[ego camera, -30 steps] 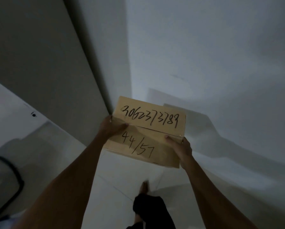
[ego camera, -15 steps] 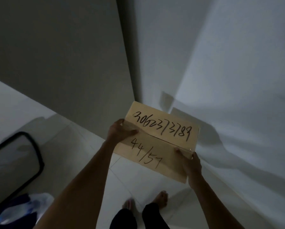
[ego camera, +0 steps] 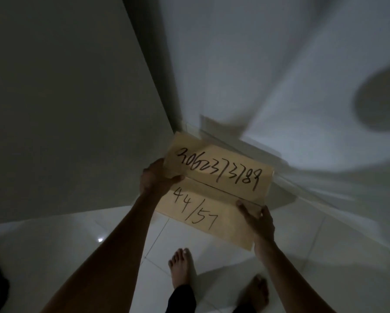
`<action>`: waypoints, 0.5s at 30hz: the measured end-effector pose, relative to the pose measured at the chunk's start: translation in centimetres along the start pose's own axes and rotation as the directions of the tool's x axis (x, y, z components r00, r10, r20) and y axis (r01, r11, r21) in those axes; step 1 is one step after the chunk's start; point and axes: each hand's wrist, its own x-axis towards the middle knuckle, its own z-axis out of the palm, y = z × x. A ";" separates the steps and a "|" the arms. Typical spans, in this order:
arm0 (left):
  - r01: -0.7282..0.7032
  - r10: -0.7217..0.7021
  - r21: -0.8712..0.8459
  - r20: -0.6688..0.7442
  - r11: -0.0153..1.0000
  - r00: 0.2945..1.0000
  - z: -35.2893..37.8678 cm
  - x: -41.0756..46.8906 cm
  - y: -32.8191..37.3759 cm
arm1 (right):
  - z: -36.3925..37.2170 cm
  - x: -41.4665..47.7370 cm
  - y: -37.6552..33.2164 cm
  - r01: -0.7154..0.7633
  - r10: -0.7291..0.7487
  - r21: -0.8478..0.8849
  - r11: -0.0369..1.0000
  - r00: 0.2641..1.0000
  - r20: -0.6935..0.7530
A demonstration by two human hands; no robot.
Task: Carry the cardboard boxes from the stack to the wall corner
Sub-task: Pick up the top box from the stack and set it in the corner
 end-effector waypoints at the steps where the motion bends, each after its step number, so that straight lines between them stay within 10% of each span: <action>1: -0.020 0.020 0.014 -0.015 1.000 1.000 1.2 1.2 -0.7 | 1.0 1.4 0.8 -0.002 0.002 0.025 1.000 1.000 -0.018; 15: -0.280 0.247 0.114 0.241 0.953 0.938 11.1 12.0 -10.0 | 9.2 14.1 5.3 0.017 -0.010 0.048 0.999 0.992 -0.126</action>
